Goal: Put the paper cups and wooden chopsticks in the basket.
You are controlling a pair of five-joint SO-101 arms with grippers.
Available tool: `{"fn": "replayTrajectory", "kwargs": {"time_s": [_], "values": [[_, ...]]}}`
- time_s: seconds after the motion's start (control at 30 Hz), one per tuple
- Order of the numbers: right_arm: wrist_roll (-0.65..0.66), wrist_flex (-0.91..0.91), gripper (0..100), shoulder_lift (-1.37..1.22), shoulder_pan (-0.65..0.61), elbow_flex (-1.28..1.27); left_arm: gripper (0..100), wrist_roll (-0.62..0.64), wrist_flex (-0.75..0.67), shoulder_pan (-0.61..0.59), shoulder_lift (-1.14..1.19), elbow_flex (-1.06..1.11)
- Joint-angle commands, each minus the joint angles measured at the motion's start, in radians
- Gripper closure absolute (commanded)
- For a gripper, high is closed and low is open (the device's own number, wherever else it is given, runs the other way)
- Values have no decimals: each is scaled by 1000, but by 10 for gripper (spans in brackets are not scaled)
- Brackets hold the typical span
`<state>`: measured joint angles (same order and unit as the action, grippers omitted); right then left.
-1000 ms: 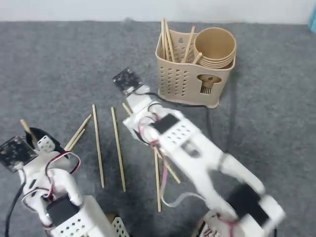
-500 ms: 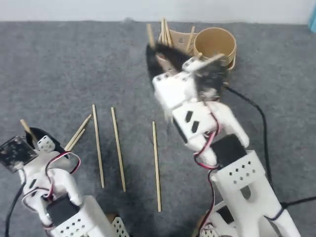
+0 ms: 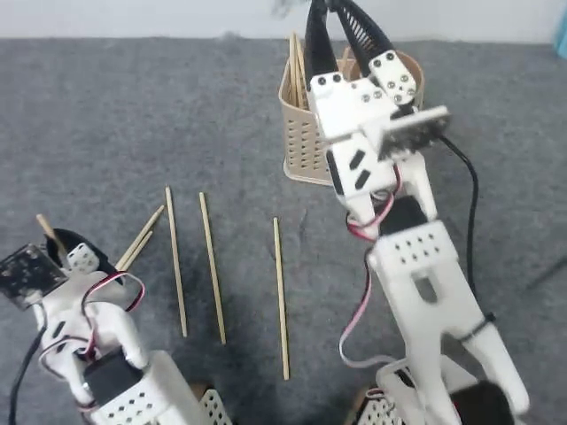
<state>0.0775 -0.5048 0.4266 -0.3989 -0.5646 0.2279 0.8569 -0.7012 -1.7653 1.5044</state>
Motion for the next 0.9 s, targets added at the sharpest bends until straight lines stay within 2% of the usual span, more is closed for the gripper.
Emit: {"fn": "replayTrajectory", "kwargs": {"time_s": [0.0, 0.17, 0.37, 0.47, 0.5, 0.57, 0.73, 0.87], "values": [[26, -128, 992, -76, 27, 41, 987, 3, -6, 9, 21, 2], [152, -220, 992, -173, 4, 40, 987, 2, -6, 11, 21, 4], [160, -217, 982, -166, 4, -44, 986, 2, -8, 12, 21, 4], [158, -61, 851, -107, 5, -98, 986, 2, -12, 14, 20, 10], [143, 13, 806, -84, 7, -101, 985, 2, -12, 14, 20, 10], [68, 124, 791, -42, 22, -94, 985, 2, -12, 14, 20, 10], [-135, 288, 911, 53, 79, 6, 985, 2, -12, 14, 20, 12], [-230, 526, 960, 163, 119, 68, 985, 2, -12, 14, 20, 12]]}}
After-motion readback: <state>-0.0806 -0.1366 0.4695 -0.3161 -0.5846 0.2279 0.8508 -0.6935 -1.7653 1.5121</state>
